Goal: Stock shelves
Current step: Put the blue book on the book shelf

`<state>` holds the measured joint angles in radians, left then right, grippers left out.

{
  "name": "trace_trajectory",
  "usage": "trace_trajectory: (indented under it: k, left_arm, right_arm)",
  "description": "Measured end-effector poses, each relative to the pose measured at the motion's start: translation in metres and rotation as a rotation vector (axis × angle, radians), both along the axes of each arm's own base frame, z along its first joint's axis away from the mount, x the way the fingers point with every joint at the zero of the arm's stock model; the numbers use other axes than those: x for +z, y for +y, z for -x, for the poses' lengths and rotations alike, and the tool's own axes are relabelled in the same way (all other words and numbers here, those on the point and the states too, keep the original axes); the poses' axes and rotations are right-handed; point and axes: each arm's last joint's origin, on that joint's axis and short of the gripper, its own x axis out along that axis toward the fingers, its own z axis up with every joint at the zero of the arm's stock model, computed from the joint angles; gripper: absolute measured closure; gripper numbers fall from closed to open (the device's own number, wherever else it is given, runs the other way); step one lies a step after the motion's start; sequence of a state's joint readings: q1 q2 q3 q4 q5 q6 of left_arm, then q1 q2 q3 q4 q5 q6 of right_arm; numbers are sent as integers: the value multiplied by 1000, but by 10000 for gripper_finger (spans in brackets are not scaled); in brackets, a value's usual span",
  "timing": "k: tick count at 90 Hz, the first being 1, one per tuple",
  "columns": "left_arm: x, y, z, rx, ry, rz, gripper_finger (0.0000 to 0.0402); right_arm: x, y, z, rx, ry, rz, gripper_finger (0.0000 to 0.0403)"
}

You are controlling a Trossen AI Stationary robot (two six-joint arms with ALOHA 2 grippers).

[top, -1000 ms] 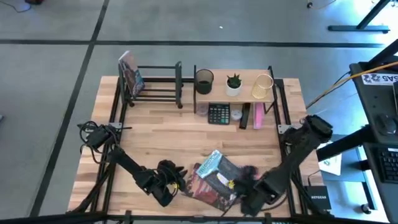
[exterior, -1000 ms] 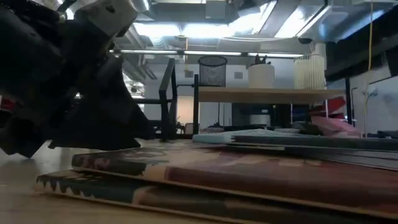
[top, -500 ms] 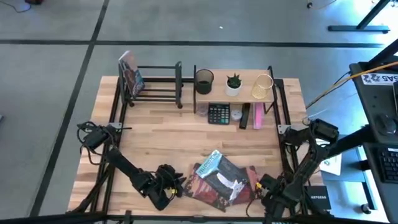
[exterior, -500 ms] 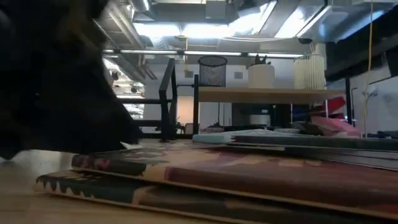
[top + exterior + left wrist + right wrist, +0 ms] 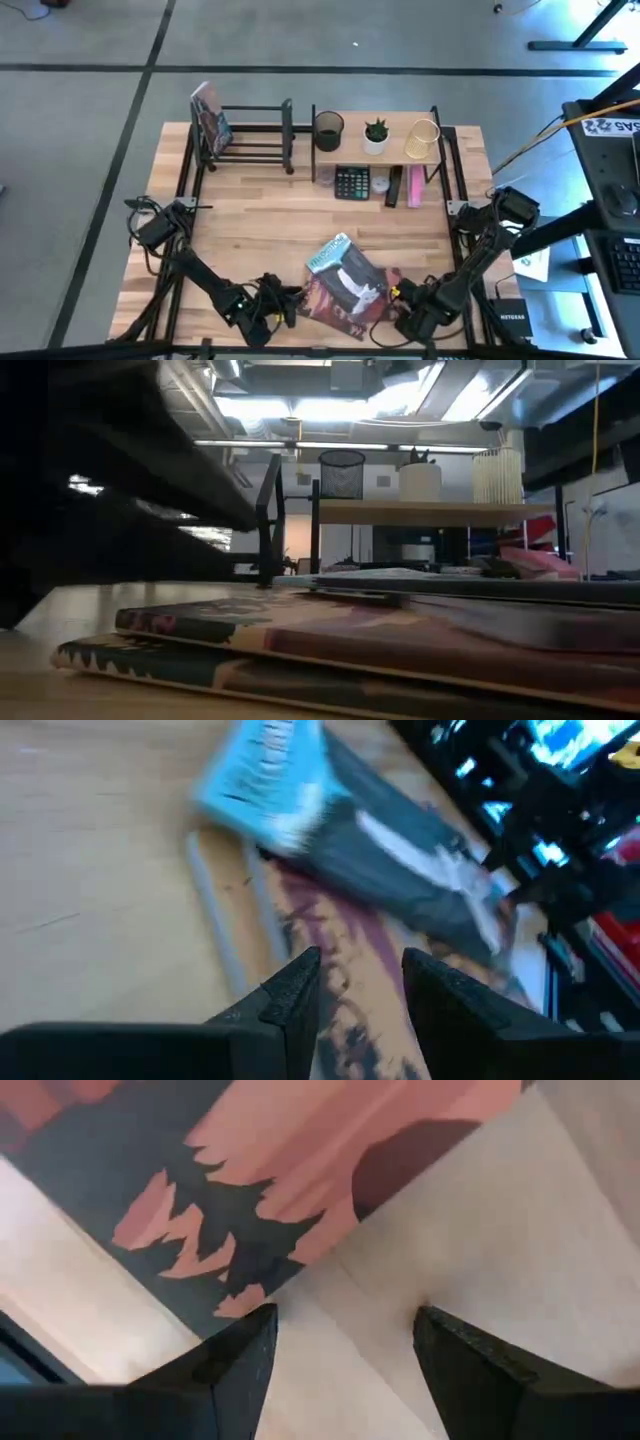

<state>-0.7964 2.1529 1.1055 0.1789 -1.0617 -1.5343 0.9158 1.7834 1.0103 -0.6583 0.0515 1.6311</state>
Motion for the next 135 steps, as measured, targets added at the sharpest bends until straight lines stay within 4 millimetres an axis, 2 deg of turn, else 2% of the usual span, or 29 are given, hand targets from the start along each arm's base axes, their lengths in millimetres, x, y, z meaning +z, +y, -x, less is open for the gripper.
trace_trajectory:
  k: [17, 34, 52, 59, 68, 83, 91, 104, 120, 135]
  left_arm:
    - [1, 2, -17, 33, -6, -40, 279]
    - [1, 23, -32, 114, 1, -141, 279]
    - [-4, 42, -36, 123, 130, -246, 279]
    - [-1, 42, -28, 93, 193, -242, 279]
    - [7, 37, -10, 96, 240, -248, 279]
    - [29, 36, 22, 127, 301, -204, 279]
    - [38, 37, 25, 153, 272, -186, 279]
    - [36, 39, 26, 146, 313, -165, 279]
    - [44, 38, 42, 175, 351, -119, 279]
    - [58, 36, 67, 272, 284, 22, 278]
  right_arm:
    - [-2, -7, -21, 22, -112, 10, 185]
    - [-5, -9, -38, 56, -197, 2, 185]
    - [-4, -5, -47, 96, -307, -17, 185]
    - [-4, -3, -48, 121, -320, -26, 185]
    - [1, -2, -43, 166, -311, -25, 185]
    - [34, 0, -40, 286, -290, -38, 185]
    - [56, -2, -37, 375, -301, -20, 185]
    - [78, -14, -39, 416, -389, 65, 185]
    - [77, -21, -45, 440, -410, 146, 185]
    - [58, -24, -46, 475, -362, 182, 185]
